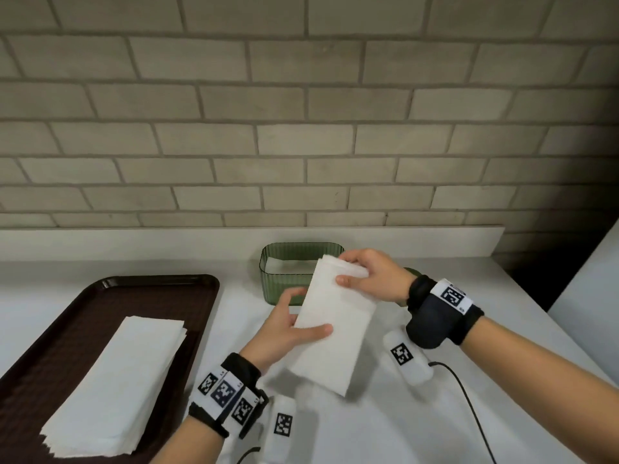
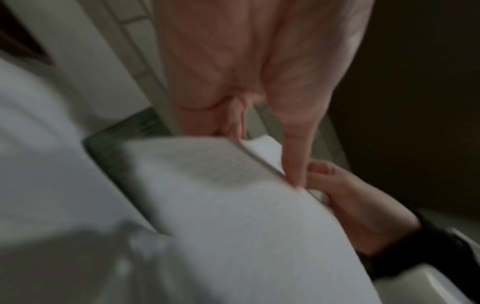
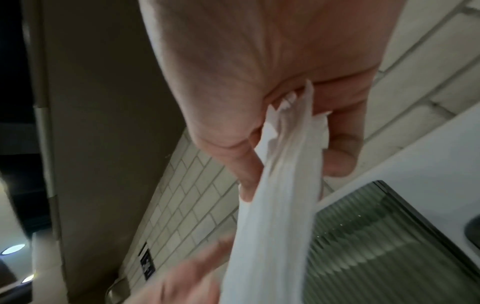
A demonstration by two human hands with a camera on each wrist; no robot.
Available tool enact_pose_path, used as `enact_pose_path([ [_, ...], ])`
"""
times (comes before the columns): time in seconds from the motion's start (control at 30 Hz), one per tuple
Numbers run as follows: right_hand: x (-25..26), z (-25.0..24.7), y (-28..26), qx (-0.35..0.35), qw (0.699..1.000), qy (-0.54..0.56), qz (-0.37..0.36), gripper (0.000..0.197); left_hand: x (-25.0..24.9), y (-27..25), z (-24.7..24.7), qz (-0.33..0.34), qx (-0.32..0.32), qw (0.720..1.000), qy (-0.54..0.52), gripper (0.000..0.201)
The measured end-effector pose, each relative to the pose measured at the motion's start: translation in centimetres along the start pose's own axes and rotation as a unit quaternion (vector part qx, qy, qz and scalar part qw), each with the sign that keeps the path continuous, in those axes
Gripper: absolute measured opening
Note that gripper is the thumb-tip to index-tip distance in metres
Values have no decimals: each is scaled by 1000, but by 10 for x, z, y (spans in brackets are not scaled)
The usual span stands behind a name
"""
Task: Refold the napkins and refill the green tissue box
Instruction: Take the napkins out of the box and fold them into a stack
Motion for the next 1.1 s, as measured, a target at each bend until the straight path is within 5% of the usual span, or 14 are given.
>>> enact_pose_path([
  [0.07,-16,-9,18,-61,997,40,35,8,10,8,-11,-54,15,998,-30,69],
  [0.13,-30,-16,36,-106,984,129,67,16,8,23,-23,-58,-54,993,-86,62],
  [0.23,-45,-15,56,-158,955,231,98,38,-15,57,-55,34,-235,969,-67,63],
  [0.3,-50,-10,66,-197,954,207,93,40,-37,79,-72,119,-305,939,102,51],
  [0.37,-54,-1,76,-213,964,135,83,28,-50,104,-78,134,-292,904,282,28],
  [0.43,-58,8,87,-198,977,3,84,13,-48,126,-81,82,-257,881,388,10],
  [0.5,-63,17,94,-159,974,-132,95,8,-39,141,-85,34,-237,841,485,11],
  [0.63,-69,32,100,-47,944,-304,117,29,-28,152,-82,-5,-204,731,652,18],
  [0.77,-65,31,101,42,921,-363,132,48,-27,151,-74,-32,-172,655,735,25],
  [0.87,-59,23,105,38,909,-394,131,60,-35,149,-68,-31,-167,609,774,29],
  [0.97,-46,20,109,0,916,-394,80,61,-38,153,-58,26,-134,619,774,31],
  [1.1,-51,40,111,128,928,-329,120,82,-22,158,-53,-26,-34,687,726,36],
])
Point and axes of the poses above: each hand's wrist, its own y-axis towards the middle knuckle, its own z-axis out of the palm, x = y × z, the point moved 4 cm from there along y, towards the middle knuckle, and after that the axes turned 1 degree about x, right-handed, at the moved point
